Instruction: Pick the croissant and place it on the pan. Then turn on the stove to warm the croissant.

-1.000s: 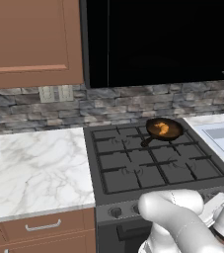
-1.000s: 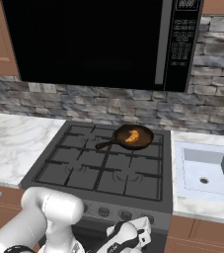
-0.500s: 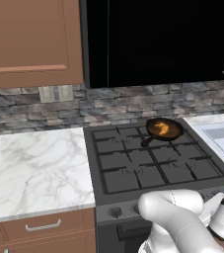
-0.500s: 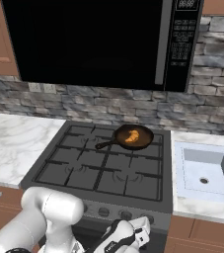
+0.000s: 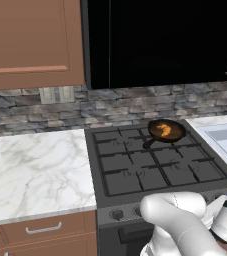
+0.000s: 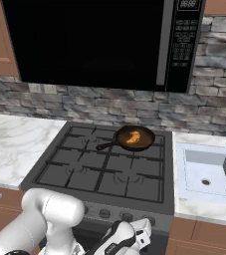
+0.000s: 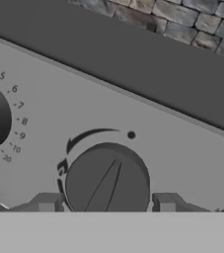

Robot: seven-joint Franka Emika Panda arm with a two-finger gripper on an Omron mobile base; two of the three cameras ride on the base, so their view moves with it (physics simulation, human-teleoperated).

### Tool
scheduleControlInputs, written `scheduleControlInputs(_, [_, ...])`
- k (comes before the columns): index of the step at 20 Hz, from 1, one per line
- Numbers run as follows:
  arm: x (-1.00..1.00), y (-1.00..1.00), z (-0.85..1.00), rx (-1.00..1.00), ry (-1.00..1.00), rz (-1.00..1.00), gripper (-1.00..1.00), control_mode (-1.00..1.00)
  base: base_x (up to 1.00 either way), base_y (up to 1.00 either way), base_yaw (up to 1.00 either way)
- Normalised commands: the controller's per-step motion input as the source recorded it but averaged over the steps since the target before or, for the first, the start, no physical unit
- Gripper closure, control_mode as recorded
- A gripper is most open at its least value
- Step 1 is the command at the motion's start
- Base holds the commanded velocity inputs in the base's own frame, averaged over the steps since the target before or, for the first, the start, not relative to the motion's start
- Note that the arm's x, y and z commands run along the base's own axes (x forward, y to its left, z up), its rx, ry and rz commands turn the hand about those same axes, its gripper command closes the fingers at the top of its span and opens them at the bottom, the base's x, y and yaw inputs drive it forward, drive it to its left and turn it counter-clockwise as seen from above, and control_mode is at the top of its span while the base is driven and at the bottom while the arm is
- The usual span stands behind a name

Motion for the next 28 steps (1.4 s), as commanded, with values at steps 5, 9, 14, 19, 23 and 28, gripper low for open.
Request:
scheduleControlInputs(5, [0.00,0.00,0.00,0.00,0.00,-0.02,1.00,-1.00,0.00,0.00,0.00])
scheduleControlInputs(9, [0.00,0.00,0.00,0.00,0.00,-0.02,1.00,-1.00,0.00,0.00,0.00])
scheduleControlInputs(14, [0.00,0.00,0.04,0.00,0.00,-0.03,1.00,-1.00,0.00,0.00,0.00])
scheduleControlInputs(19, [0.00,0.00,0.00,0.00,0.01,-0.01,1.00,-1.00,0.00,0.00,0.00])
scheduleControlInputs(23, [0.01,0.00,0.01,0.00,0.04,0.00,1.00,-1.00,0.00,0.00,0.00])
scheduleControlInputs(28, [0.00,0.00,0.03,-0.02,0.03,0.00,1.00,-1.00,0.00,0.00,0.00])
